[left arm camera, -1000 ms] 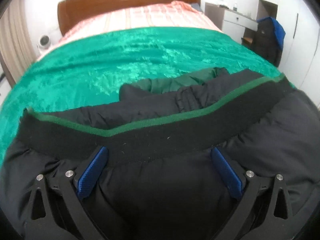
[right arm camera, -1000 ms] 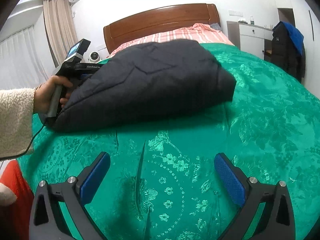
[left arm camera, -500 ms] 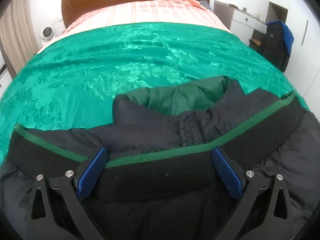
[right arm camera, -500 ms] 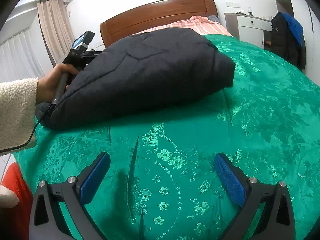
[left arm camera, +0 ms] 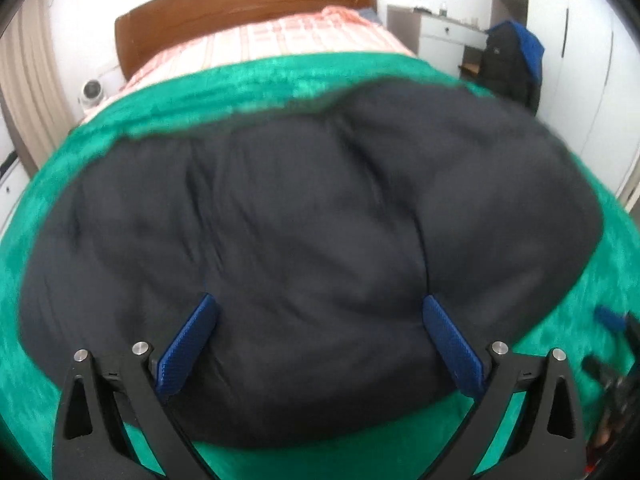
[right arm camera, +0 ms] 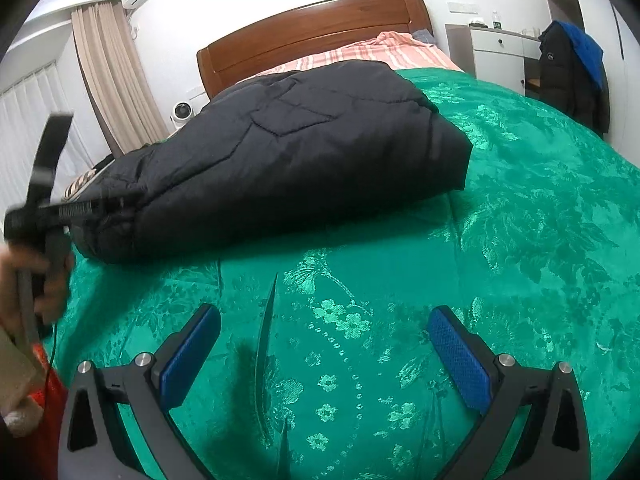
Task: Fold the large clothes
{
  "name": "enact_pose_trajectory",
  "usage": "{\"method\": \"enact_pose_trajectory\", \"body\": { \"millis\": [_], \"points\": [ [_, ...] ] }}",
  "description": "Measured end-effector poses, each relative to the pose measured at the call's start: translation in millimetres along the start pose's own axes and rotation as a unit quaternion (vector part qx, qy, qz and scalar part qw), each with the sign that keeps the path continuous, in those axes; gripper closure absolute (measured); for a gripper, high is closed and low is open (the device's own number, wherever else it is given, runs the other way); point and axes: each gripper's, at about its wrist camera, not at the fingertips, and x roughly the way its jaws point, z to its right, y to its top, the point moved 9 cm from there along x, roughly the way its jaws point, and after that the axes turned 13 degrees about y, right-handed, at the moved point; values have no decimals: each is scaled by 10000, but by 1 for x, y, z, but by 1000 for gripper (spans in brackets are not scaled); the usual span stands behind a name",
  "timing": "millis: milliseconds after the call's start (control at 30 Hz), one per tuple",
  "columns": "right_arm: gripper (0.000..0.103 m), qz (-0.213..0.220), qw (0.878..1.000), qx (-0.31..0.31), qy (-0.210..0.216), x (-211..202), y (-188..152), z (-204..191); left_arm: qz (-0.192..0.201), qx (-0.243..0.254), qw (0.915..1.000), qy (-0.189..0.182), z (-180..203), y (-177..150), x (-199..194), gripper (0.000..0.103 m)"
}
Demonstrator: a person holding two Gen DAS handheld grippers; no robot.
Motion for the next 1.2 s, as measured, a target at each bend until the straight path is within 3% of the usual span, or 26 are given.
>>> {"method": "enact_pose_trajectory", "body": {
  "millis": [467, 967, 1200],
  "points": [
    [0, -151, 9996, -189, -176, 7, -6, -3, 89, 181, 9993, 314, 7, -12, 6, 0],
    [0, -283, 9981, -393, -387, 16, -11, -5, 77, 229, 9991, 354, 16, -12, 9, 0],
    [0, -340, 9966, -520, -539, 23, -13, -6, -4, 710, 9964, 453, 23, -31, -1, 1]
  ]
}}
